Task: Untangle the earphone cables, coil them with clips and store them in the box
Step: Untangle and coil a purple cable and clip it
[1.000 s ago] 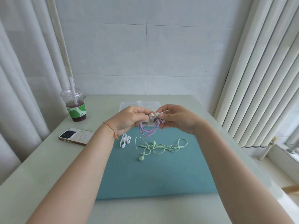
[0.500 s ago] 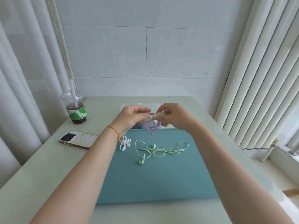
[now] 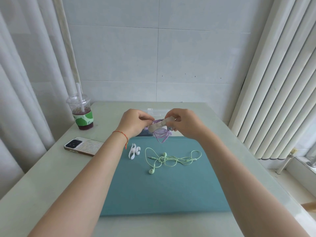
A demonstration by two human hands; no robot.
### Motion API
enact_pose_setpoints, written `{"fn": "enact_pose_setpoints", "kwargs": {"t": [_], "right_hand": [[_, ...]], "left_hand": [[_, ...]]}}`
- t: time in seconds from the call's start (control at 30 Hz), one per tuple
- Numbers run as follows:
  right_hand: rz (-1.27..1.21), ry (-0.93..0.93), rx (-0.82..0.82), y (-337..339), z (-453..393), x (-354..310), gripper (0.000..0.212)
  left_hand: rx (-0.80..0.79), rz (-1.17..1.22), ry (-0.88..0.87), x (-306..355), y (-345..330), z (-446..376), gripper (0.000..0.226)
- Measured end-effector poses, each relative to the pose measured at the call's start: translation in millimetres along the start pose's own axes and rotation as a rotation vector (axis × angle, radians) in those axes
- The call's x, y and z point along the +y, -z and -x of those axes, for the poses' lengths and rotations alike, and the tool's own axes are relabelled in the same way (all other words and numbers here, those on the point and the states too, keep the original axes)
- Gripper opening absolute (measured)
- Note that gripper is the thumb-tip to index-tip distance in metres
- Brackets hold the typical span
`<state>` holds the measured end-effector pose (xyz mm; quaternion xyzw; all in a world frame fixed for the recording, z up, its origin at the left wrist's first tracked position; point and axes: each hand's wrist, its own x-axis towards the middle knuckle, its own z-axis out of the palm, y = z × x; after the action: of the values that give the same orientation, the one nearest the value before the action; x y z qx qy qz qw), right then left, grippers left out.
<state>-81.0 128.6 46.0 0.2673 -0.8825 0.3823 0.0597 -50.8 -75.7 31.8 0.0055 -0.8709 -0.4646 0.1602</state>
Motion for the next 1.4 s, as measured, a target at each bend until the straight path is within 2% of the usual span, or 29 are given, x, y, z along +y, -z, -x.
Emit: {"fn": "enact_pose_setpoints", "kwargs": {"t": [0.13, 0.3, 0.4, 0.57, 0.77, 0.93, 1.07, 1.17, 1.27, 1.4], "right_hand": [[-0.046, -0.003, 0.015, -1, 0, 1, 0.011], [-0.159, -0.049, 0.068, -2, -2, 4, 0.009], [-0.178, -0.064, 0.089, -7, -5, 8, 0.011], [-0.19, -0.055, 0.085, -9, -9, 6, 0.012], [-0.204, -0.053, 0.055, -6, -13, 8, 0.011], [-0.267, -0.092, 0.092, -11, -22, 9, 0.011], [-0.343, -0.133, 0.194, -13, -38, 11, 0.012], [-0.4, -0.211, 0.256, -15, -59, 13, 0.014], [-0.432, -0.315, 0.208, -23, -88, 15, 0.016], [-0.381, -0.449, 0.037, -39, -119, 23, 0.01]], "left_hand": [[-0.025, -0.039, -0.023, 1, 1, 2, 0.014], [-0.073, -0.068, -0.039, 5, 0, 8, 0.035], [-0.079, -0.034, -0.013, 7, -1, 7, 0.02], [-0.156, 0.006, 0.073, 5, -2, 2, 0.021], [0.013, 0.142, 0.007, -5, 1, -2, 0.012], [0.05, 0.252, 0.043, -9, -1, -4, 0.011], [0.267, 0.138, 0.06, -23, 3, -13, 0.026], [0.27, -0.058, 0.107, -45, 7, -29, 0.035], [0.198, -0.074, 0.223, -65, 7, -49, 0.04], [0.123, 0.106, 0.302, -79, 0, -58, 0.039]]}}
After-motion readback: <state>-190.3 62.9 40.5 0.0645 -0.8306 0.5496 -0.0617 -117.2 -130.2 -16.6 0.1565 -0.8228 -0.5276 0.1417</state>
